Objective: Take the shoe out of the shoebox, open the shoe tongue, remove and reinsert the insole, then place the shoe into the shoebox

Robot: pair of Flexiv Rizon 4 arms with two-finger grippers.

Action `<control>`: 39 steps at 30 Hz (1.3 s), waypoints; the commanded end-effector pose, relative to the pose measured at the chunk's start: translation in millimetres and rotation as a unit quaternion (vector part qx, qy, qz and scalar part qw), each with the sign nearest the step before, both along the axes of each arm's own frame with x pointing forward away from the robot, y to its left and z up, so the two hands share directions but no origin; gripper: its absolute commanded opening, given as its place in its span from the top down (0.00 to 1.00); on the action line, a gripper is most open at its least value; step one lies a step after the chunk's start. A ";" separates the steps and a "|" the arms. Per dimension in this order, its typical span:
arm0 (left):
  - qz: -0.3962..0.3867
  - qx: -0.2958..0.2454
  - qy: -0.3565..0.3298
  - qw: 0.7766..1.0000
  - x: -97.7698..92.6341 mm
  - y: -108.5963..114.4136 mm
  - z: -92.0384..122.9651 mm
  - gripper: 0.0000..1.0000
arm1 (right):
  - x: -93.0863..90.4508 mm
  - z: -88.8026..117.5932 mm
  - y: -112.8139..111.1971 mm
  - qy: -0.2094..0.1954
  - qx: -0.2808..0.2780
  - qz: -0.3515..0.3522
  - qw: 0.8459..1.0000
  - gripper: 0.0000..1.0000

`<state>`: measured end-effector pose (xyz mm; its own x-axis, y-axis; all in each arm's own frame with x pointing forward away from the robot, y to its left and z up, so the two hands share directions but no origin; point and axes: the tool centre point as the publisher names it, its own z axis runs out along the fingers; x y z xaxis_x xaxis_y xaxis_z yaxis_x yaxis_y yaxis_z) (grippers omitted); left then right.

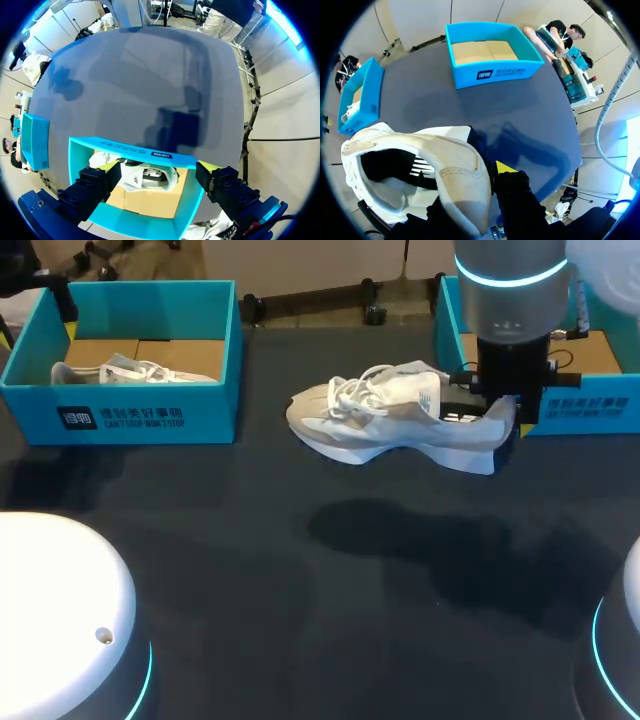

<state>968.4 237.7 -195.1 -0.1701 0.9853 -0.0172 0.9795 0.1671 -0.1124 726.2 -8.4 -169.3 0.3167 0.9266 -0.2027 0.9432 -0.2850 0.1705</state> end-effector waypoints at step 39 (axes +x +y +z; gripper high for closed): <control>0.000 0.001 -0.002 1.000 -1.5 0.2 0.1 0.00 | -31.6 -145.3 68.9 0.042 -0.032 0.105 0.993 1.00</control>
<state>968.4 237.8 -195.1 -0.1702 0.9853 -0.0172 0.9795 0.1672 -0.1124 687.1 59.6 -296.6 0.1003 0.9536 -0.2839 0.9911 -0.0708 0.1123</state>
